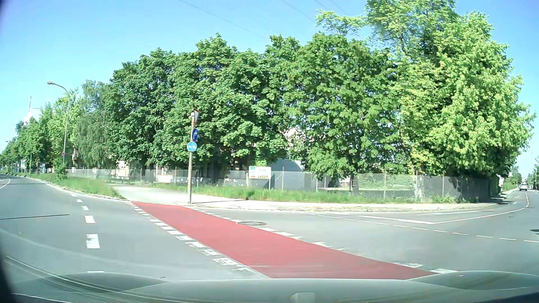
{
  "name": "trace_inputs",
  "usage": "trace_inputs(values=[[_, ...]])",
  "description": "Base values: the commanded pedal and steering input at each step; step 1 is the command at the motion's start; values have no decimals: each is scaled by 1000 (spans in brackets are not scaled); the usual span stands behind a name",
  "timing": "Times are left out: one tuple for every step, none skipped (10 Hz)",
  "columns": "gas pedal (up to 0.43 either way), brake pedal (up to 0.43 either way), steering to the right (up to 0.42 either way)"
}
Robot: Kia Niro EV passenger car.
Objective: Follow the waypoints while adhering to traffic rules and regulations
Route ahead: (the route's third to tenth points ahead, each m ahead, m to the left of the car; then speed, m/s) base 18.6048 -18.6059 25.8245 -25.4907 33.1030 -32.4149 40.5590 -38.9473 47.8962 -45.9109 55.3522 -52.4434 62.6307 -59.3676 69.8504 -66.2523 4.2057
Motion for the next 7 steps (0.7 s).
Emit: trace_inputs(values=[[79, 0, 294], [67, 0, 302], [67, 0, 311], [59, 0, 325], [59, 0, 333], [47, 0, 333], [47, 0, 333]])
